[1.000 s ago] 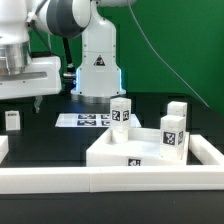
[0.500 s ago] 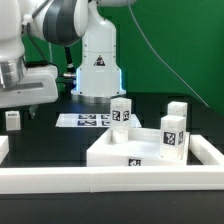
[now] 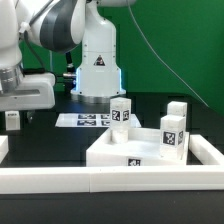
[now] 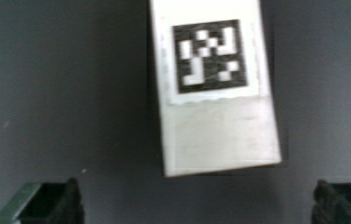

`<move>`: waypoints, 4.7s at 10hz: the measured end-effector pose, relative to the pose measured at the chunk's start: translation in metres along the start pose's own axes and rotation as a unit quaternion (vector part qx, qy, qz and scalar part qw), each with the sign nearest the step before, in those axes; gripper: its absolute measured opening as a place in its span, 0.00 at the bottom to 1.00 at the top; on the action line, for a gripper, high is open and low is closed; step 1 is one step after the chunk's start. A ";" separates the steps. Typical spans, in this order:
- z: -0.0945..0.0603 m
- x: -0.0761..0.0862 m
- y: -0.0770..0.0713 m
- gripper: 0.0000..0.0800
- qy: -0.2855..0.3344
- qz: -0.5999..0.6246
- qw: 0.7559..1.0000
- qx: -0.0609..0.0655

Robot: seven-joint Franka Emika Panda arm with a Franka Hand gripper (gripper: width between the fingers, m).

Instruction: Assemble square table

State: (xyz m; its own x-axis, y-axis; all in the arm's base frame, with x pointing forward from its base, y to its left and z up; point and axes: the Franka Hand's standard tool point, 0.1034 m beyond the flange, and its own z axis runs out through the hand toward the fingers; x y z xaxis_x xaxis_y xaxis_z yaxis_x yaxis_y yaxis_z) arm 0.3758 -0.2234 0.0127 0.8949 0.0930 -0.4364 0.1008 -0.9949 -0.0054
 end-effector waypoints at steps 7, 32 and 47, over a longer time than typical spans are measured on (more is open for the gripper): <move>0.015 -0.008 -0.005 0.81 -0.060 -0.006 0.998 0.014; -0.035 0.005 -0.042 0.36 -0.324 -0.032 0.946 0.002; -0.142 0.082 -0.073 0.36 0.001 -0.018 0.999 -0.047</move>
Offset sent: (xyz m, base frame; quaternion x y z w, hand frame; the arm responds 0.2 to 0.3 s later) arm 0.0000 0.0000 0.0000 0.0000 -0.0650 0.0000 0.9979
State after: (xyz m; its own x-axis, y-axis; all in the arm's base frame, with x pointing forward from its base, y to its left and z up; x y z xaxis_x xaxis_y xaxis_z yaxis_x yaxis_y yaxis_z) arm 0.5041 -0.1373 0.1051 0.8912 0.1294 -0.4349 0.1732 -0.9829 0.0625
